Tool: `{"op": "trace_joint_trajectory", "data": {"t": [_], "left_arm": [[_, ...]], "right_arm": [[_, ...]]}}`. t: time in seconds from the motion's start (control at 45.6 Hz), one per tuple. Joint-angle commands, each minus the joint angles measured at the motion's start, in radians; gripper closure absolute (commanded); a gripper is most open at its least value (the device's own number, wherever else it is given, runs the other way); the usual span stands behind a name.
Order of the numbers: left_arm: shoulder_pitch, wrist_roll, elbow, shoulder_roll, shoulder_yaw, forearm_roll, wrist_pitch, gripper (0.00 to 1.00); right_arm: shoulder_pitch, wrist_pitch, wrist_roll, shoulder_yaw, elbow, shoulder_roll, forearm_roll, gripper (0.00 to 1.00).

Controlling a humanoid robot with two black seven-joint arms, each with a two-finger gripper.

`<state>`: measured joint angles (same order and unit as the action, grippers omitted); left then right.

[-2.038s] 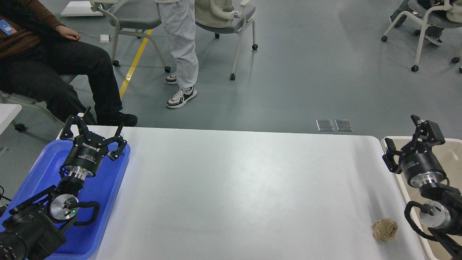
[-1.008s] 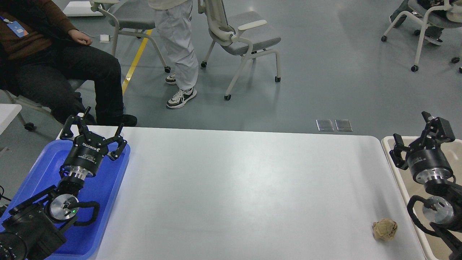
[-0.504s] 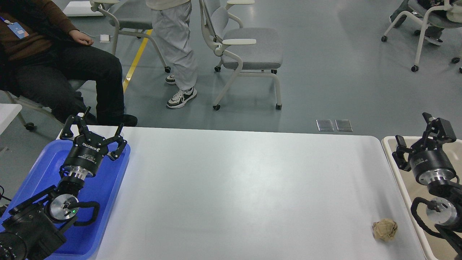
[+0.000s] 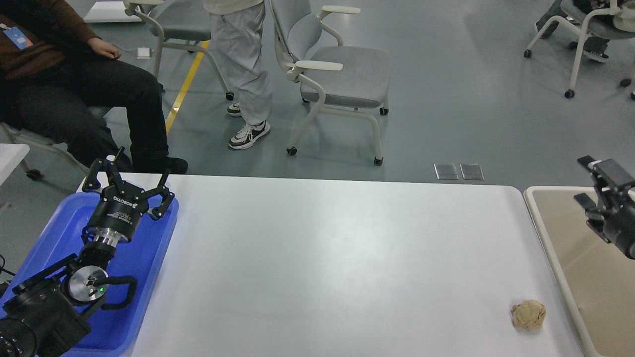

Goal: Tidy desktop
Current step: 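Lower the right gripper from the bin toward the crumpled paper ball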

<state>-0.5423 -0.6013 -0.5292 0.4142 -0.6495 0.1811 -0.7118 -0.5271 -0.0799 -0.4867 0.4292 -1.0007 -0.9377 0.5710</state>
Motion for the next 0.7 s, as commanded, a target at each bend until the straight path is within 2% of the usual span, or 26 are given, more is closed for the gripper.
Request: {"op": "trace_joint_trajectory", "data": {"t": [0.0, 0.153, 0.263, 0.679], "left_arm": [[-0.001, 0.000, -0.002, 0.000, -0.001, 0.000, -0.002, 0.02], [-0.001, 0.000, 0.000, 0.000, -0.001, 0.000, -0.002, 0.02], [-0.001, 0.000, 0.000, 0.000, -0.001, 0.000, -0.002, 0.02], [-0.001, 0.000, 0.000, 0.000, -0.001, 0.000, -0.002, 0.02]], "right_arm": [[-0.187, 0.029, 0.057, -0.424, -0.059, -0.161, 0.237, 0.00], [-0.341, 0.055, 0.065, -0.700, -0.053, -0.205, 0.325, 0.00], [-0.390, 0.051, 0.066, -0.811, -0.053, -0.207, 0.430, 0.00], [-0.386, 0.046, 0.066, -0.849, -0.085, -0.138, 0.725, 0.00]]}}
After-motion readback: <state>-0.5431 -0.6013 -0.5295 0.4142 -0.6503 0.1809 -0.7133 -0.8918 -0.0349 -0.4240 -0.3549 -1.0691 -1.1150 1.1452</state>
